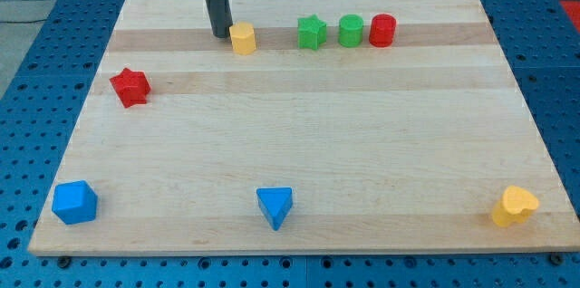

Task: Slightly move the yellow hexagon towards the right

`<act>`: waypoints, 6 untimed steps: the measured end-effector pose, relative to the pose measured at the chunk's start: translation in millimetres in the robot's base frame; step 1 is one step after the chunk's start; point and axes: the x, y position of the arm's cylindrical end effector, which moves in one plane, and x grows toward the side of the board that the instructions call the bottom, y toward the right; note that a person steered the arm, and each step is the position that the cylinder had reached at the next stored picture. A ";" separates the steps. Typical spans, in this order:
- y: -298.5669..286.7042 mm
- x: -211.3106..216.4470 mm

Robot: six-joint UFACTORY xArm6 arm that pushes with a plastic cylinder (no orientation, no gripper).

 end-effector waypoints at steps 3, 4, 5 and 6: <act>4.7 42.6; 30.5 38.1; 41.6 26.8; 28.9 26.7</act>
